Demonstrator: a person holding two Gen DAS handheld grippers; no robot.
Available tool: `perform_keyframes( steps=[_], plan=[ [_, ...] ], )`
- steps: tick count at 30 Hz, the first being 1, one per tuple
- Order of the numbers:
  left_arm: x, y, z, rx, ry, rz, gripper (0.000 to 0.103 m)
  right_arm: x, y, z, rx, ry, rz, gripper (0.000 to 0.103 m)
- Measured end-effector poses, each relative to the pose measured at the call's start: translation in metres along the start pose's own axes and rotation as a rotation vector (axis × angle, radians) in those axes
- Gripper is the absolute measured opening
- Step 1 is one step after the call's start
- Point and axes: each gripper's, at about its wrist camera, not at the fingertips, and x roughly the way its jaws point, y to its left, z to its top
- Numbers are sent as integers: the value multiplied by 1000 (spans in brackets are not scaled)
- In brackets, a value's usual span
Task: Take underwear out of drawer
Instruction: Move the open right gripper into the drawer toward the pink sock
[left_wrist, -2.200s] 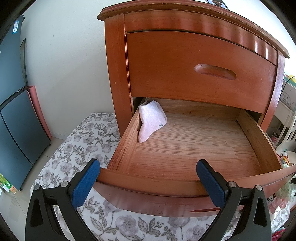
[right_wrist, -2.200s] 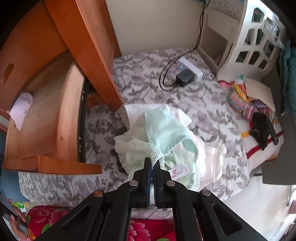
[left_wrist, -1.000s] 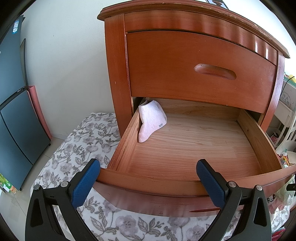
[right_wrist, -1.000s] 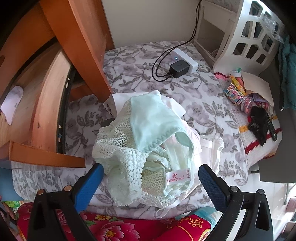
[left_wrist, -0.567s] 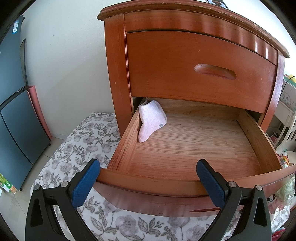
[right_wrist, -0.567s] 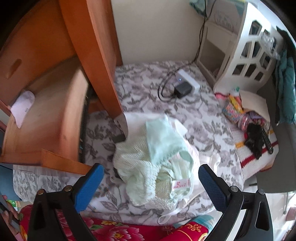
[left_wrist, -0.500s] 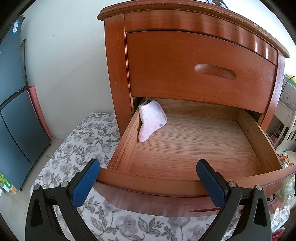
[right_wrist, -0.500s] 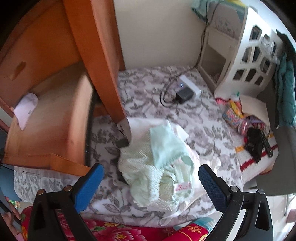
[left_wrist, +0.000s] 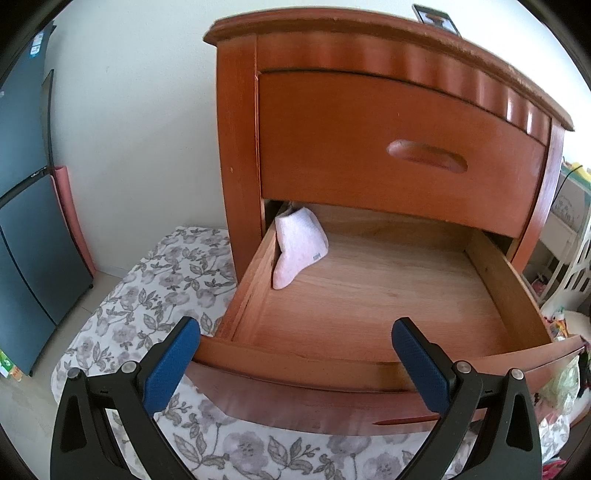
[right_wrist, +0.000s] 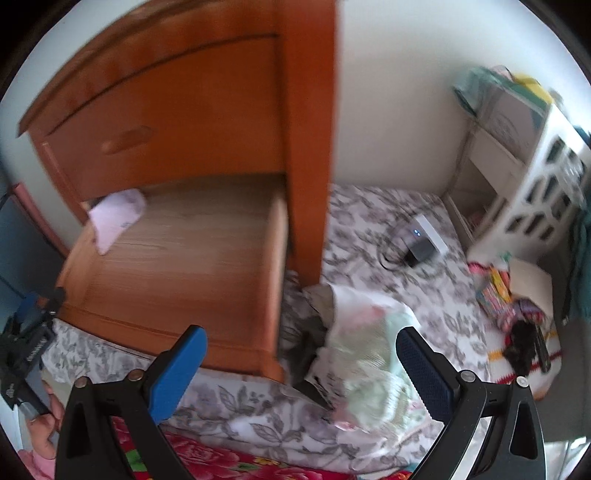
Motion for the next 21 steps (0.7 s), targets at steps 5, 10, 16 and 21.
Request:
perform_keyframes(
  steps=[5,10,16,21],
  plan=[
    [-14,7,4,-17,-58,-26,103,-10,36,17,-72,-54,74,103],
    [-17,21,14,-32,-58,-81,103,-13,75,35,-144,-96,120,103],
    [-10,45,23,-49,-27,-149,103,-5,122,61,-193,-105,177,103],
    [-10,70,27,-74,-33,-174,103,8,173,83,-256,-97,229,103]
  ],
)
